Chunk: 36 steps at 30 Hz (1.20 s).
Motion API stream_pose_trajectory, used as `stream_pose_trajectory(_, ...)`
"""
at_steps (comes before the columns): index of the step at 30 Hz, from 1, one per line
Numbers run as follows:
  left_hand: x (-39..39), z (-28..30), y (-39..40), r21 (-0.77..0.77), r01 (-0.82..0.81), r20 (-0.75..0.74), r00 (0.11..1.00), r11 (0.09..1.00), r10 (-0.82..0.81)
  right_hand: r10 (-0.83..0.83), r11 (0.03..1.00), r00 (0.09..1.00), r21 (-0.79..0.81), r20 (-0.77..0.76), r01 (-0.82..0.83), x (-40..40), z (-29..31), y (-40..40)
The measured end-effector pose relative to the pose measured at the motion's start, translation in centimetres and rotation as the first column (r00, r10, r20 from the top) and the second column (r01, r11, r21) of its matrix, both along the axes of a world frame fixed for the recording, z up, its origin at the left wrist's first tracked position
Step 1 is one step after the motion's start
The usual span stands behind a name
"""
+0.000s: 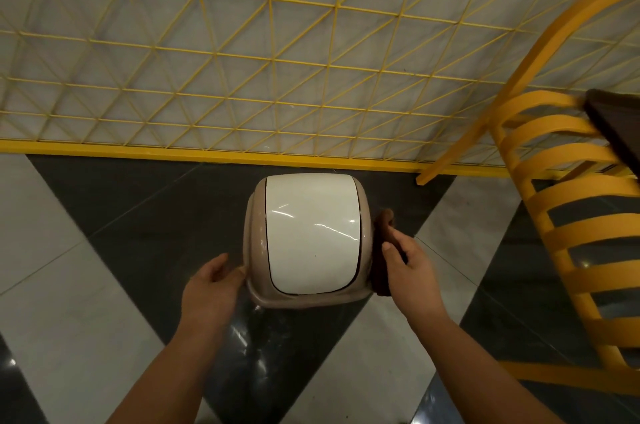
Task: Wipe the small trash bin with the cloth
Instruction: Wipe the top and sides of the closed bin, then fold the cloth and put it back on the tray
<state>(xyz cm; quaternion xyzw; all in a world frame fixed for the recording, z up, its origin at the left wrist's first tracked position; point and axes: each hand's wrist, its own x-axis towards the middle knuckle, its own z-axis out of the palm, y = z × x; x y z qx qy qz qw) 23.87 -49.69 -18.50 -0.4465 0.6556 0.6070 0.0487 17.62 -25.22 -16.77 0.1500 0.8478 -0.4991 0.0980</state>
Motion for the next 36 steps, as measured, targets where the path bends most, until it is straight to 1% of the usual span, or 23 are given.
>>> stream_pose_trajectory(1,0.1,0.7,0.1,-0.147,0.024,-0.005,1.000,0.989,-0.025,-0.011,1.000,0.999,0.008,-0.041,0.011,0.1,0.6,0.0)
stream_pose_trajectory(2,0.3,1.5,0.2,-0.257,0.017,-0.059,0.998,0.966,-0.034,-0.008,1.000,0.996,0.021,-0.089,0.010,0.2,1.3,-0.1)
stream_pose_trajectory(3,0.4,2.6,0.6,-0.318,-0.010,-0.140,0.989,0.948,-0.037,0.008,1.000,0.990,0.029,-0.140,-0.004,0.4,2.1,-0.3)
stream_pose_trajectory(4,0.5,3.9,1.2,-0.337,-0.018,-0.213,0.975,0.941,-0.058,0.033,0.999,0.982,0.022,-0.185,-0.030,0.7,3.0,-0.6)
stream_pose_trajectory(5,0.6,5.1,2.0,-0.326,0.003,-0.275,0.957,0.946,-0.098,0.067,0.998,0.972,0.009,-0.226,-0.067,1.0,4.0,-1.1)
stream_pose_trajectory(6,0.6,6.2,3.0,-0.257,0.054,-0.315,0.939,0.965,-0.137,0.112,0.993,0.956,0.010,-0.271,-0.114,1.4,5.0,-1.7)
stream_pose_trajectory(7,0.6,7.1,4.1,-0.138,0.128,-0.329,0.929,0.982,-0.167,0.166,0.986,0.935,0.028,-0.314,-0.166,1.8,6.0,-2.3)
stream_pose_trajectory(8,0.5,7.9,5.0,0.024,0.196,-0.331,0.927,0.980,-0.177,0.228,0.973,0.910,0.059,-0.346,-0.221,2.3,6.9,-3.0)
stream_pose_trajectory(9,0.3,8.7,5.8,0.207,0.241,-0.325,0.931,0.948,-0.166,0.298,0.954,0.882,0.087,-0.365,-0.287,2.8,7.7,-3.5)
stream_pose_trajectory(10,0.2,9.2,6.3,0.389,0.251,-0.320,0.939,0.887,-0.126,0.370,0.928,0.854,0.105,-0.365,-0.357,3.3,8.4,-4.0)
stream_pose_trajectory(11,0.1,9.8,6.7,0.531,0.241,-0.314,0.946,0.812,-0.076,0.429,0.900,0.828,0.093,-0.361,-0.425,3.9,9.1,-4.4)
stream_pose_trajectory(12,0.2,10.2,6.7,0.614,0.230,-0.313,0.949,0.755,-0.034,0.463,0.877,0.814,0.049,-0.352,-0.478,4.5,9.7,-4.6)
stream_pose_trajectory(13,0.5,10.8,6.8,0.654,0.228,-0.324,0.946,0.721,-0.005,0.461,0.866,0.819,-0.027,-0.342,-0.499,5.1,10.2,-4.7)
stream_pose_trajectory(14,0.7,11.2,6.8,0.660,0.226,-0.338,0.941,0.717,0.015,0.426,0.868,0.841,-0.111,-0.334,-0.484,5.6,10.6,-4.6)
stream_pose_trajectory(16,1.3,11.9,6.9,0.643,0.210,-0.364,0.930,0.737,0.053,0.297,0.894,0.900,-0.239,-0.320,-0.380,6.2,11.0,-4.0)
stream_pose_trajectory(18,2.0,12.5,7.0,0.651,0.179,-0.351,0.932,0.738,0.084,0.210,0.916,0.945,-0.289,-0.250,-0.280,6.5,11.3,-3.4)
stream_pose_trajectory(21,2.8,13.8,7.3,0.675,0.144,-0.307,0.947,0.723,0.098,0.243,0.901,0.966,-0.348,-0.087,-0.258,6.7,12.0,-3.0)
stream_pose_trajectory(23,2.8,14.3,7.5,0.682,0.121,-0.285,0.952,0.721,0.111,0.249,0.901,0.968,-0.357,-0.035,-0.245,6.5,12.3,-2.9)
stream_pose_trajectory(25,2.4,15.2,7.6,0.667,0.116,-0.286,0.952,0.736,0.109,0.231,0.910,0.973,-0.351,-0.016,-0.222,5.9,13.1,-2.5)
stream_pose_trajectory(28,1.2,16.2,7.7,0.592,0.138,-0.289,0.956,0.794,0.049,0.197,0.912,0.980,-0.368,0.004,-0.181,4.5,13.7,-1.8)
stream_pose_trajectory(31,-0.5,16.9,8.2,0.478,0.144,-0.269,0.963,0.867,-0.012,0.123,0.928,0.992,-0.355,0.018,-0.109,2.8,13.7,-1.4)
stream_pose_trajectory(34,-2.3,17.8,9.2,0.341,0.136,-0.267,0.963,0.930,-0.043,0.044,0.953,0.998,-0.297,-0.041,-0.054,1.4,13.8,-1.2)
stream_pose_trajectory(36,-3.3,18.5,10.1,0.210,0.174,-0.256,0.959,0.962,-0.118,0.070,0.954,0.990,-0.281,-0.121,-0.102,0.9,14.8,-1.3)
